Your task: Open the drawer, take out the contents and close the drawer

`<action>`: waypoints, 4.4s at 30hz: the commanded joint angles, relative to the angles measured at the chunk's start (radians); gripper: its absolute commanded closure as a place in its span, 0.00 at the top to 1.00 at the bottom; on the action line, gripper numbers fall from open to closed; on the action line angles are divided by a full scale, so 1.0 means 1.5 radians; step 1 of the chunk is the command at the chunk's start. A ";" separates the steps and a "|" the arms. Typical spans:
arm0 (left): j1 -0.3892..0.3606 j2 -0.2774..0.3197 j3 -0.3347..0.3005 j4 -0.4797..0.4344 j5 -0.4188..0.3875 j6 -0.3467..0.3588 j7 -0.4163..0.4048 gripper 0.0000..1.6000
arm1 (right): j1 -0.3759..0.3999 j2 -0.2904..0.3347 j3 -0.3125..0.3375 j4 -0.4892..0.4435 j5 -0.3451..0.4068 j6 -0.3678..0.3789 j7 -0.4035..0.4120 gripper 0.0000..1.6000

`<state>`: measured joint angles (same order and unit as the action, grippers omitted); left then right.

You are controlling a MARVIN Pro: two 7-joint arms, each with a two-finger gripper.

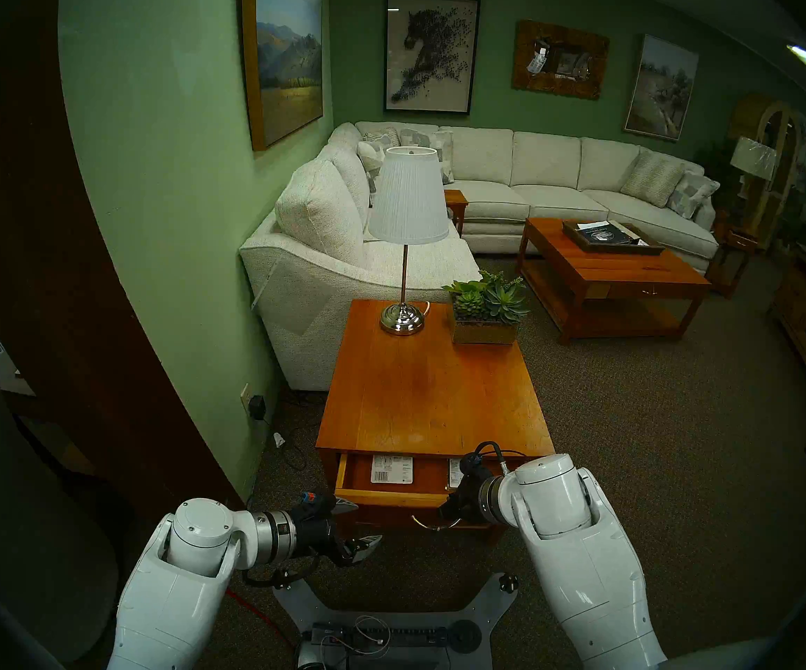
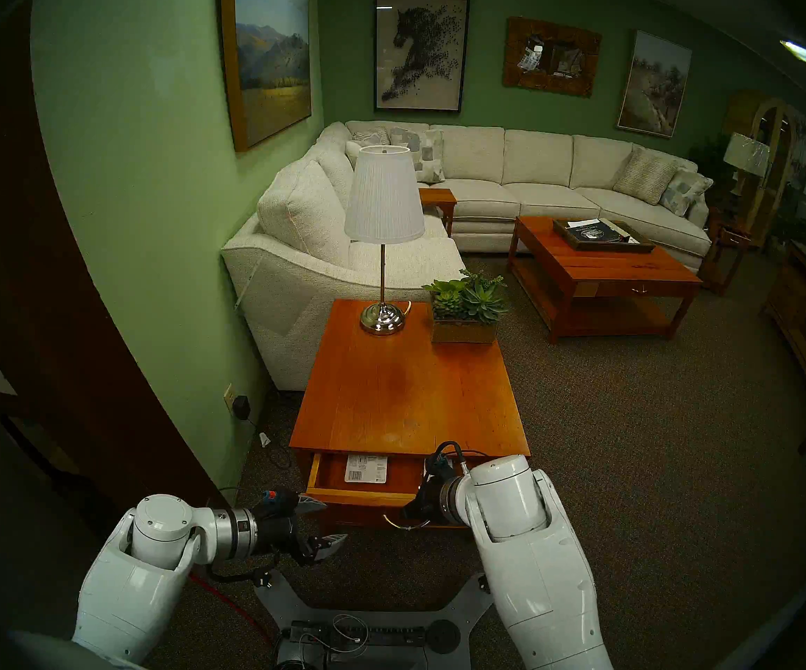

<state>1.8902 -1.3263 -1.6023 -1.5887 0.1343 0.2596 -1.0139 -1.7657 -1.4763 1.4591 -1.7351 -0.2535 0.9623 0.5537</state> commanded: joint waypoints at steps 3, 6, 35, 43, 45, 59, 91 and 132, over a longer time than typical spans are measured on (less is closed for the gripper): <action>-0.022 -0.004 0.002 -0.006 -0.005 0.002 -0.004 1.00 | -0.024 0.021 0.022 -0.094 -0.011 -0.002 0.018 0.00; -0.022 -0.004 0.001 -0.006 -0.005 0.003 -0.004 1.00 | -0.009 0.018 0.025 -0.081 -0.019 -0.002 0.020 0.00; -0.003 -0.006 -0.027 -0.020 -0.007 0.004 -0.005 1.00 | 0.150 0.038 0.016 0.149 -0.048 -0.002 0.084 0.00; -0.010 -0.008 -0.030 -0.012 -0.007 0.003 -0.008 1.00 | 0.147 0.049 0.020 0.176 -0.057 -0.002 0.107 0.00; -0.012 -0.008 -0.029 -0.009 -0.007 0.003 -0.010 1.00 | 0.138 0.053 0.022 0.172 -0.064 -0.002 0.117 0.00; -0.029 -0.012 -0.027 0.009 -0.005 0.004 -0.017 1.00 | 0.021 0.068 0.025 0.127 -0.079 -0.002 0.171 0.00; -0.052 -0.015 -0.004 0.027 0.005 0.012 -0.020 1.00 | -0.023 0.098 0.095 -0.088 -0.064 -0.002 0.260 0.00; -0.076 0.012 -0.050 0.089 -0.014 -0.011 -0.061 1.00 | 0.091 0.094 0.023 0.040 -0.013 -0.002 0.162 1.00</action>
<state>1.8020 -1.3220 -1.6578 -1.4624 0.1402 0.2609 -1.0781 -1.6916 -1.2945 1.5168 -1.6656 -0.2275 0.9421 0.8679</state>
